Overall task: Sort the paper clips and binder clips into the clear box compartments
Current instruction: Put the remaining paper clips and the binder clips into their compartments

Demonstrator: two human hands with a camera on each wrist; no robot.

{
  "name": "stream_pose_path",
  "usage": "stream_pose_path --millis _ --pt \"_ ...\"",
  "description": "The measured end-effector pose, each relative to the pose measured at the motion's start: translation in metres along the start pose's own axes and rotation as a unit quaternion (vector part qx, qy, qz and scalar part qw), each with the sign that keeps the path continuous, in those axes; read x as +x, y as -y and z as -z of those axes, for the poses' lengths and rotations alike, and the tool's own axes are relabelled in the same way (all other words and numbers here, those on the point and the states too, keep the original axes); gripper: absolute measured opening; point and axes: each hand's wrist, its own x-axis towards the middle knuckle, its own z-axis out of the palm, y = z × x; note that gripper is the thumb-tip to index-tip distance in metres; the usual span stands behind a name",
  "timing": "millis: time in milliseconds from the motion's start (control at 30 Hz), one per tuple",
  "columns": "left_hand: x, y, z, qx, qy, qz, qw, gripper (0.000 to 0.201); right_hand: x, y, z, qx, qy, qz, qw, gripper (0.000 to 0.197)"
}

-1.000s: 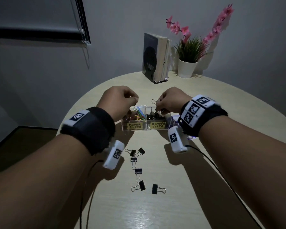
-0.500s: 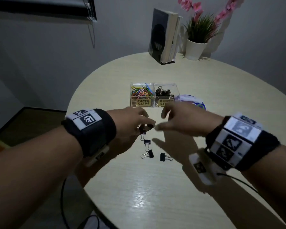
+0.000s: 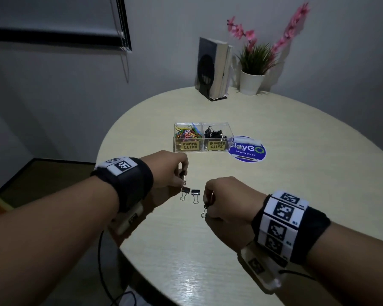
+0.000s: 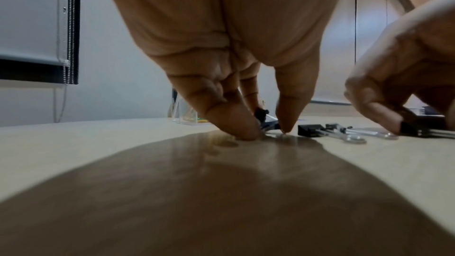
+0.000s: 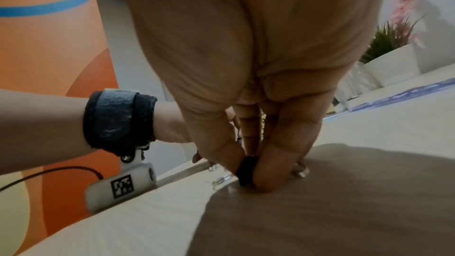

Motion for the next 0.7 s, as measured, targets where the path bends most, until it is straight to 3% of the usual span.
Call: stream_pose_path --millis 200,367,433,533,600,700 --pt "0.005 -0.014 0.001 0.124 0.015 -0.009 0.992 0.017 0.006 -0.022 0.019 0.115 -0.045 -0.049 0.991 0.011" --pt "0.012 -0.025 0.004 0.206 -0.005 -0.018 0.978 0.015 0.028 -0.048 0.063 0.323 -0.112 -0.099 0.934 0.008" --pt "0.014 -0.022 0.012 0.154 -0.047 0.003 0.987 0.012 0.038 -0.056 0.085 0.399 -0.147 -0.097 0.900 0.008" --pt "0.029 -0.016 0.036 -0.012 -0.081 0.005 0.997 0.005 0.063 -0.066 0.111 0.464 -0.189 -0.092 0.860 0.010" --pt "0.043 -0.019 0.052 -0.110 -0.136 0.017 0.985 0.002 0.081 -0.067 0.119 0.479 -0.212 -0.089 0.847 0.014" --pt "0.068 -0.030 0.061 -0.149 -0.221 0.041 0.963 0.004 0.106 -0.062 0.122 0.476 -0.236 -0.093 0.842 0.015"
